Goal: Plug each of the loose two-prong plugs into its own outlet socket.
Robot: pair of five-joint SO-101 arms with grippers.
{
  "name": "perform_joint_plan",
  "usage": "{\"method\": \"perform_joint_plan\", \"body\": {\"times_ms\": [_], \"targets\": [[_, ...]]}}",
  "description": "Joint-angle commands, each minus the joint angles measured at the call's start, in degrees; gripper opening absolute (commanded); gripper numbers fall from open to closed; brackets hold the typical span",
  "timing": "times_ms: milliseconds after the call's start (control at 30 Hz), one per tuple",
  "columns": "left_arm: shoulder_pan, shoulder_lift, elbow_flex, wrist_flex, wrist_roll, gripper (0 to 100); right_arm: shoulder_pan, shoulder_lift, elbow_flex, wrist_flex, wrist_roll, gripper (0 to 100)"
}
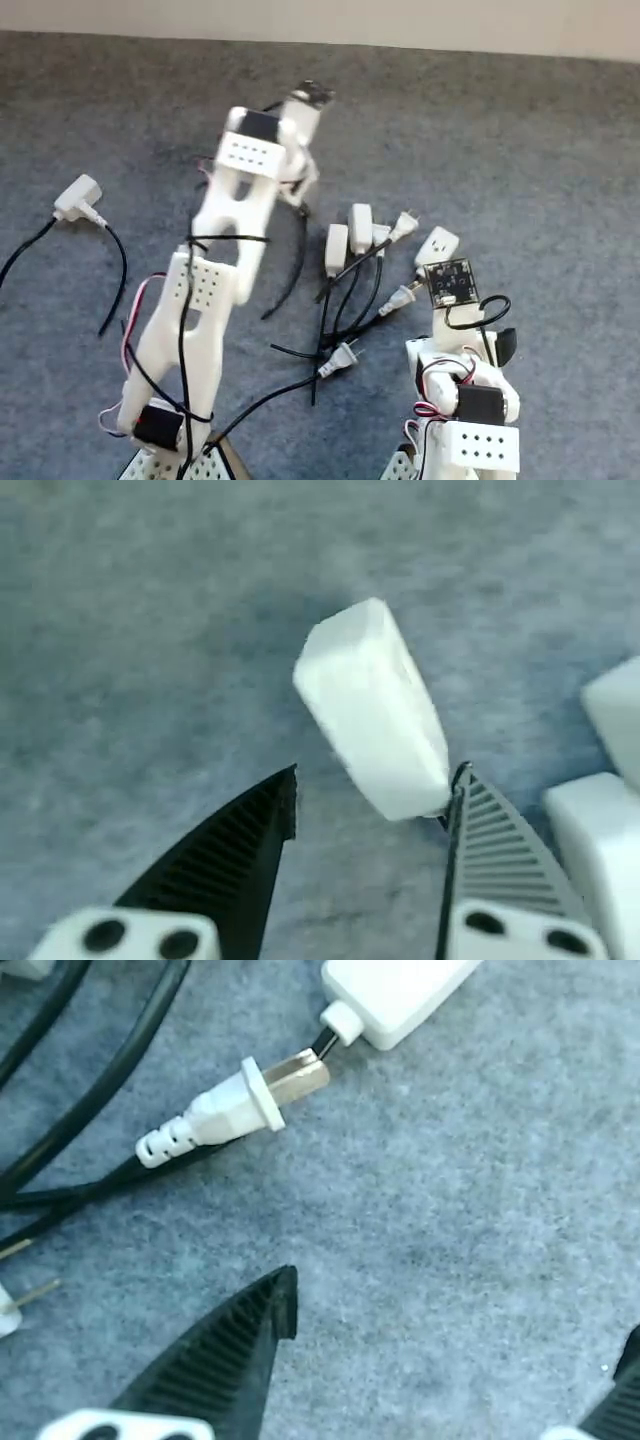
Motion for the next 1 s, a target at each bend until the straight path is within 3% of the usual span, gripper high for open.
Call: {"method": "perform_joint_plan", "body": {"times_ms": [0,300,533,833,967], "targets": [[-6.64,-2.15,-0.48,0.18,-0.18,24,-0.48,-0.22,-0.31,-1.54,-0.35,46.1],[-11.74,-2.42,-1.19,0.26,-2.37,24,-0.57,-0.22,-0.31,-1.54,-0.26,46.1],[-10.07,-2.33,-12.88,4.48,-1.67,24,-0.57,-0.22,-0.22,-1.54,-0.26,46.1],[-7.69,-1.89,-16.66,5.27,6.86,24,-0.57,-0.22,-0.22,-1.54,-0.26,46.1],[-7.25,-1.89,-16.66,5.10,13.98,27,-0.66,-0.22,-0.22,-1.54,-0.26,46.1]]}}
